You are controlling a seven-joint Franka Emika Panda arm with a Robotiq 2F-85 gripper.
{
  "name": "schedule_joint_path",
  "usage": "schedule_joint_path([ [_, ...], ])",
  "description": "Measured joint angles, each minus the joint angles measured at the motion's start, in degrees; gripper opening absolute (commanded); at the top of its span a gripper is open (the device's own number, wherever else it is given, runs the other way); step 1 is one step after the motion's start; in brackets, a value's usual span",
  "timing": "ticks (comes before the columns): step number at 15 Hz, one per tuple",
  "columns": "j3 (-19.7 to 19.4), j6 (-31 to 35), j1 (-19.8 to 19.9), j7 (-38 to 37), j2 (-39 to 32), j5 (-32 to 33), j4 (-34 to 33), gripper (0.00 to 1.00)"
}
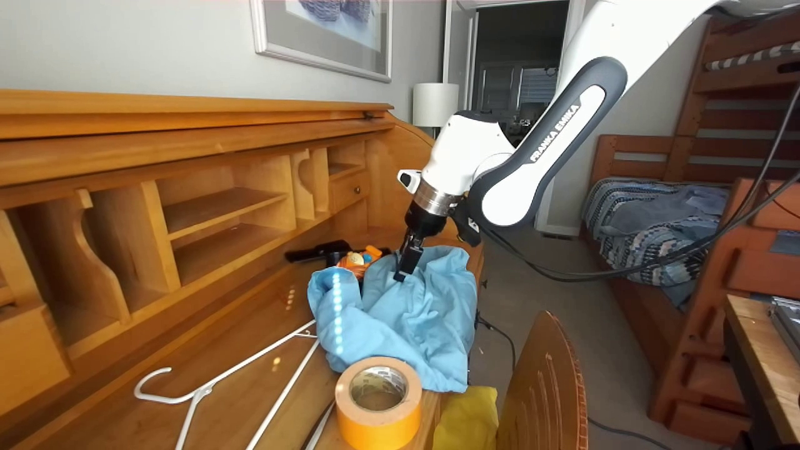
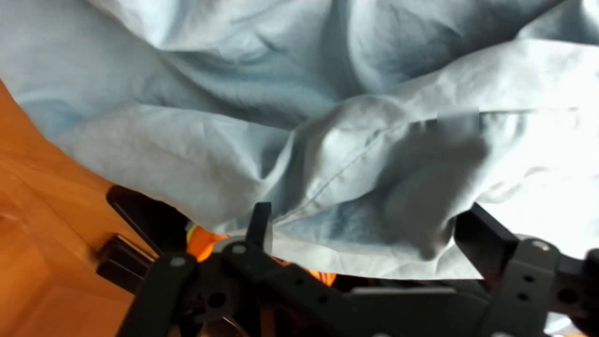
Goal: Move the blue cloth
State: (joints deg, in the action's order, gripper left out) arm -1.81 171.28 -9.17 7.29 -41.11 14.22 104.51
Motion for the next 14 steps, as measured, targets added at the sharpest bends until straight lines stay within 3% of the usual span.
schedule_joint_path([
  [2, -1.34, -3.99, -1.32, -4.14, 0.38, -1.21, 0.06, 1.00],
  [4, 1.39, -8.85, 0.27, -4.54, 0.59, -4.22, 0.26, 1.00],
  [5, 3.41, -10.94, 1.61, -4.45, 0.57, -6.03, 0.37, 0.94],
  [6, 5.52, -12.77, 3.12, -4.30, 0.51, -7.99, 0.47, 0.72],
  [8, 9.23, -15.96, 6.08, -4.14, 0.27, -12.10, 0.51, 0.68],
  [14, 15.44, -22.15, 11.63, -4.11, -0.21, -24.24, 0.32, 0.25],
])
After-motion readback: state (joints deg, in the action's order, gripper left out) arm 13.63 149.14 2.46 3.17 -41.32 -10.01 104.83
